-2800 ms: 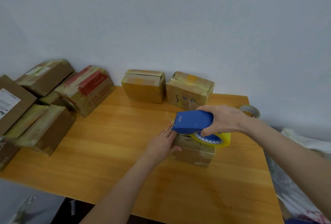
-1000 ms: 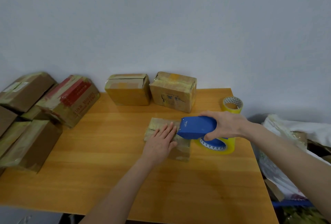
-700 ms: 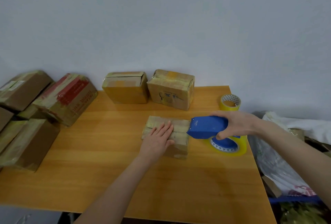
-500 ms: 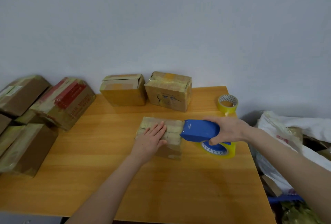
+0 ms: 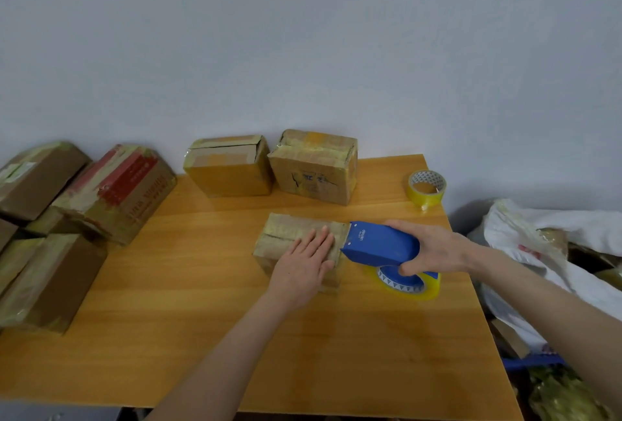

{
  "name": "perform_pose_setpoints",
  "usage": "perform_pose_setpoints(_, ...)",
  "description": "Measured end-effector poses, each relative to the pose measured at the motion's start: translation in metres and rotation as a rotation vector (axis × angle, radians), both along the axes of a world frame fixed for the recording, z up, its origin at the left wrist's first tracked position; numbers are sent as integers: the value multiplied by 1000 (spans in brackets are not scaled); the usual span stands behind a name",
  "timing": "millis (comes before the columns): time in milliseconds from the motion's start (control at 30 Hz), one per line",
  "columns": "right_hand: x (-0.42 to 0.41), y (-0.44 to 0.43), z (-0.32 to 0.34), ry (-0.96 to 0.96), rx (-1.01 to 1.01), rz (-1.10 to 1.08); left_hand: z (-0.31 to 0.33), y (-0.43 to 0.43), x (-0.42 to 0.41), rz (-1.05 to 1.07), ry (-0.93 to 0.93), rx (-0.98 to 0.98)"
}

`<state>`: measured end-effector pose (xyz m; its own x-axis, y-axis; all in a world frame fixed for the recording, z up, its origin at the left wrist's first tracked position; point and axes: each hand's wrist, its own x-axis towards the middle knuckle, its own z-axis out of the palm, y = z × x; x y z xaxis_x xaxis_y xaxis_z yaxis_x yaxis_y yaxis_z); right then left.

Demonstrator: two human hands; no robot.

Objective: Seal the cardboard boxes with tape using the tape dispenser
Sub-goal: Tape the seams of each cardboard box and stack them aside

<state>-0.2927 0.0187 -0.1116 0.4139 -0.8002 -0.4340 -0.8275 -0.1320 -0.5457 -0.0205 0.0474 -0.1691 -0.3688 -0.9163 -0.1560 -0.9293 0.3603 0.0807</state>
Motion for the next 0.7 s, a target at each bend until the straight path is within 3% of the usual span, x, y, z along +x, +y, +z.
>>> perform_pose_setpoints(333,-29,11,-15,-36,61,-72,0,0,-2,1,2,6)
perform_pose_setpoints(533,-11,11,-19,180,45,-25,2,0,-3,0,29,18)
perform_pose_setpoints(700,9,5,-19,243,57,-10,2,-2,-3,8,47,46)
